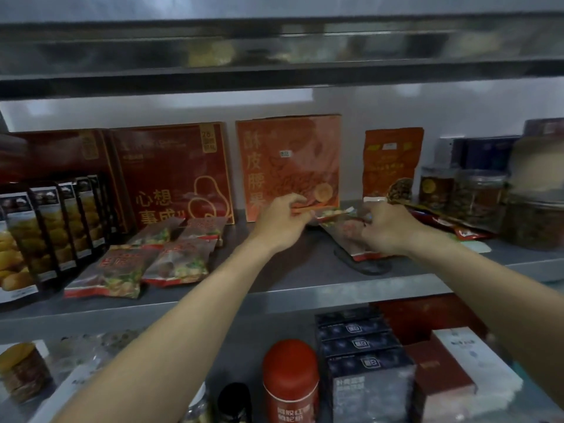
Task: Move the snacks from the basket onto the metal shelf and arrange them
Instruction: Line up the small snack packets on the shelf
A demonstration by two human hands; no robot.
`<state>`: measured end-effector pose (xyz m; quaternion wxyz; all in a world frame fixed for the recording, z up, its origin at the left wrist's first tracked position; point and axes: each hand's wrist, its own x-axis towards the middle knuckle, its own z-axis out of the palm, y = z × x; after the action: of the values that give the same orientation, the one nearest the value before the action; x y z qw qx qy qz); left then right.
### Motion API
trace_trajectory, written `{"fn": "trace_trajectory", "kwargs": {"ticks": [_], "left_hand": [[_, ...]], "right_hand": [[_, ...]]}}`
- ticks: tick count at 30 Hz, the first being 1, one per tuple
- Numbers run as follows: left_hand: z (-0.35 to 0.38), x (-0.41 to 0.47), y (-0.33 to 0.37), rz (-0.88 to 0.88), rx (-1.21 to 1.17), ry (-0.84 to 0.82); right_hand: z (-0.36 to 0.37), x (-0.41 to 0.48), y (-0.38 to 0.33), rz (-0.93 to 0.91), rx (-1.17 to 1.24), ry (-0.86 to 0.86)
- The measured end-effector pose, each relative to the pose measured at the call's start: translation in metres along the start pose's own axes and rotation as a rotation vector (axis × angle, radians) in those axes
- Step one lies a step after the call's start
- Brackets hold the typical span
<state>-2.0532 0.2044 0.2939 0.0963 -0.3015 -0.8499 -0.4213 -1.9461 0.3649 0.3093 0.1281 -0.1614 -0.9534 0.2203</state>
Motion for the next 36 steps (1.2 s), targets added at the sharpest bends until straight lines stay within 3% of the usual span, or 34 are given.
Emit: {"fn": "trace_trajectory", "kwargs": {"ticks": [7, 13, 17, 21, 28, 36], "left_hand": [[0.034, 0.045, 0.003, -0.443, -0.336, -0.061], [0.048, 0.061, 0.001, -0.571, -0.464, -0.076], [0.049, 0.057, -0.009, -0.567, -0.611, 0.057], [0.036, 0.046, -0.019, -0.45, -0.754, 0.17], [-0.004, 0.026, -0.034, -0.207, -0.691, 0.247], [-0.04, 0.022, -0.053, -0.173, -0.569, 0.27]], "right_hand": [[0.005, 0.013, 0.021, 0.038, -0.081, -0.179], [0.013, 0.023, 0.034, 0.034, -0.055, -0.224], [0.02, 0.02, 0.037, -0.032, 0.015, -0.099], [0.028, 0.015, 0.04, -0.104, 0.084, 0.023], [0.04, 0.001, 0.035, -0.226, 0.151, 0.275], [0.044, -0.008, 0.0, -0.349, 0.197, 0.357]]}}
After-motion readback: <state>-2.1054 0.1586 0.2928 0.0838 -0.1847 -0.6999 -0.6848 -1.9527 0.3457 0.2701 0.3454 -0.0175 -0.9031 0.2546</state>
